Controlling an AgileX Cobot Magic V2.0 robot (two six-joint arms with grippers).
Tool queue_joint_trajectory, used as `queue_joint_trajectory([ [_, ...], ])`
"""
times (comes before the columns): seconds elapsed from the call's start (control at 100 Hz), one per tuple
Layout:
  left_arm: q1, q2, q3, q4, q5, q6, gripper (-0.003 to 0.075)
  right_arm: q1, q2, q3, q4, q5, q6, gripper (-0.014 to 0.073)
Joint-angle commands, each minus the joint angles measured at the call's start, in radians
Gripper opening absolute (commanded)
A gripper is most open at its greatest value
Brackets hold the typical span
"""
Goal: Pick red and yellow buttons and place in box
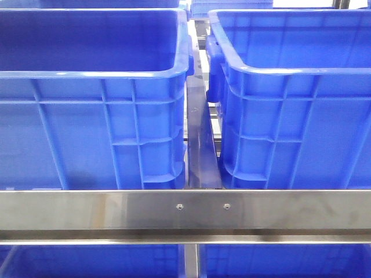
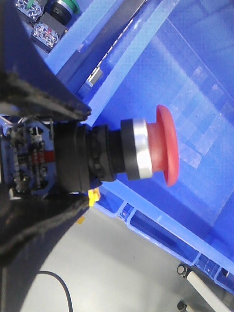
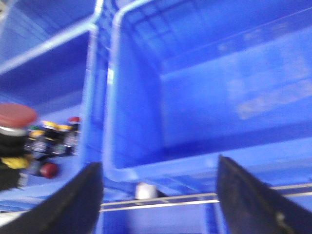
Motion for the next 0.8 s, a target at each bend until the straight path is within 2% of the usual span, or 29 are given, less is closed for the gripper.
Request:
queue_joint_trajectory([
  [0.0, -0.007, -0.033, -0.032, -0.009, -0.071, -0.003, -0.0019, 0.002, 0.038, -0.032, 0.115, -0.105, -0.068, 0.0573],
  [0.14, -0.007, -0.033, -0.032, -0.009, -0.071, -0.003, -0.0019, 0.002, 0.127, -0.032, 0.371, -0.119, -0.265, 0.0573],
  [0.26, -0.007, -0.033, -0.032, -0.009, -0.071, -0.003, -0.0019, 0.003, 0.212, -0.032, 0.644, -0.106, -0.474, 0.0573],
  [0.45, -0.007, -0.033, -0.032, -0.009, -0.071, -0.003, -0.0019, 0.003, 0.341, -0.034, 0.985, -0.03, -0.749, 0.0573],
  [0.61, -0.007, -0.033, -0.032, -0.009, -0.071, -0.003, -0.0019, 0.005, 0.427, -0.039, 1.152, 0.055, -0.872, 0.0573],
  [0.79, -0.007, -0.033, -0.032, -0.011, -0.071, -0.003, -0.0019, 0.056, 0.492, -0.039, 1.203, 0.085, -0.922, 0.0573],
])
